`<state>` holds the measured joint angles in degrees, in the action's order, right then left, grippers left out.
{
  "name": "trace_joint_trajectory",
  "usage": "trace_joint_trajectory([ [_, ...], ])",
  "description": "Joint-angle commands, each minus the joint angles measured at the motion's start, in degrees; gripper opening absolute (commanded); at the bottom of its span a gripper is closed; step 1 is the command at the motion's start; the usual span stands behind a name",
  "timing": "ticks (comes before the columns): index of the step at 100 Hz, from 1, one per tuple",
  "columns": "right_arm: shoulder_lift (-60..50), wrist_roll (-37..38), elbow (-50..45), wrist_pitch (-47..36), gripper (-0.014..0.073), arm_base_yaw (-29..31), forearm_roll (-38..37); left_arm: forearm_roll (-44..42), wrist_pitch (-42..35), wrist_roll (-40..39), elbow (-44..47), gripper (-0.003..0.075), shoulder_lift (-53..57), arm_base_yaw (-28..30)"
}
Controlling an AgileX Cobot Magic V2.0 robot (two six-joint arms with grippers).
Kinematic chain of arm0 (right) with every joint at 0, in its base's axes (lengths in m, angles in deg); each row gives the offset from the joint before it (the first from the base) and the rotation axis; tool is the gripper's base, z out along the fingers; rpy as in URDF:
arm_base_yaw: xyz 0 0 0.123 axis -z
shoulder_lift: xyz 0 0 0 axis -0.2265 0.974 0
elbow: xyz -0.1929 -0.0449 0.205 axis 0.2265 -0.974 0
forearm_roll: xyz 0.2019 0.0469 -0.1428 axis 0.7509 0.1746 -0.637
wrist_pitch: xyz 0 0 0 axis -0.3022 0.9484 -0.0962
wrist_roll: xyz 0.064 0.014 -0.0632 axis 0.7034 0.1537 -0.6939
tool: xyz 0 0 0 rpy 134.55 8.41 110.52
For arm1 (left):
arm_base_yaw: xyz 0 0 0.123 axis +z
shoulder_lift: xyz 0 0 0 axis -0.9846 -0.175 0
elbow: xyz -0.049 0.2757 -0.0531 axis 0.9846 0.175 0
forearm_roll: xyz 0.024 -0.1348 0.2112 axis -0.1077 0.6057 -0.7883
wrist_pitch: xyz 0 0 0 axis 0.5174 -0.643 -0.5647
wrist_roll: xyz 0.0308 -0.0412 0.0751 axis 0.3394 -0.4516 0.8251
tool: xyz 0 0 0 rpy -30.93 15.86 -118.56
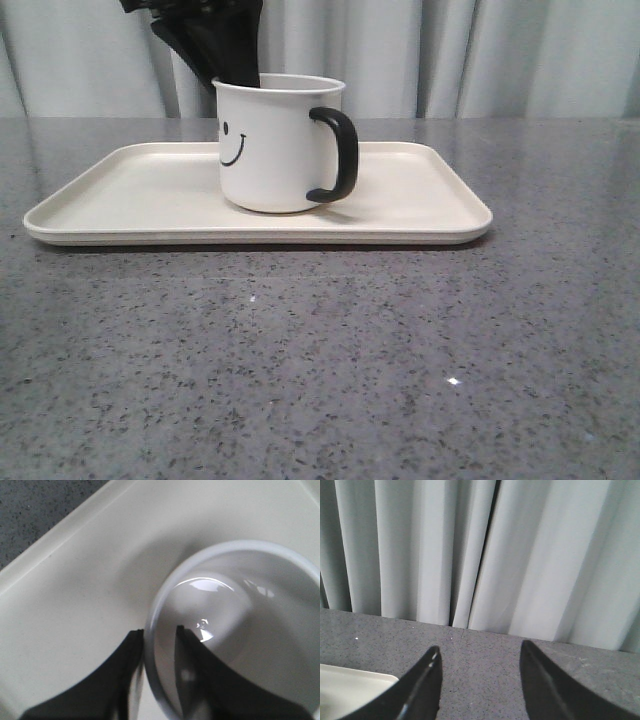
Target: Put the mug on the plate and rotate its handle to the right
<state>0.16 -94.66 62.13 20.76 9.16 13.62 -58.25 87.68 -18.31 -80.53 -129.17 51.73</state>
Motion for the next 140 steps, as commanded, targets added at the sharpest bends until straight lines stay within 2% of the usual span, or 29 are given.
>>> trace_joint_trajectory([
  [1,0.40,-0.38,1.56,-4.26,0.0371,0.12,-0.59,1.24,-1.33,-0.21,-1.93,0.0258,3.00,-0.34],
  [9,0.40,-0.38,1.56,-4.19,0.0371,0.12,-0.59,1.24,-1.33,-0.21,-1.93,0.0287,3.00,-0.34],
  [25,0.40,-0.38,1.56,-3.96,0.0371,0.12,-0.59,1.24,-1.22,-0.21,-2.37,0.0286,3.21,-0.34],
  [65,0.40,-0.38,1.56,-3.84,0.0371,0.12,-0.59,0.01,0.87,-0.32,-12.83,0.0285,4.98,-0.34],
  [118,0.40,-0.38,1.56,-3.89,0.0371,0.12,-0.59,-17.90,0.87,-5.47,-13.11,0.0284,21.32,-0.22],
  [140,0.40,-0.38,1.56,-3.84,0.0371,0.12,-0.59,-22.22,0.87,-6.56,-8.21,0.0284,29.85,-0.22],
])
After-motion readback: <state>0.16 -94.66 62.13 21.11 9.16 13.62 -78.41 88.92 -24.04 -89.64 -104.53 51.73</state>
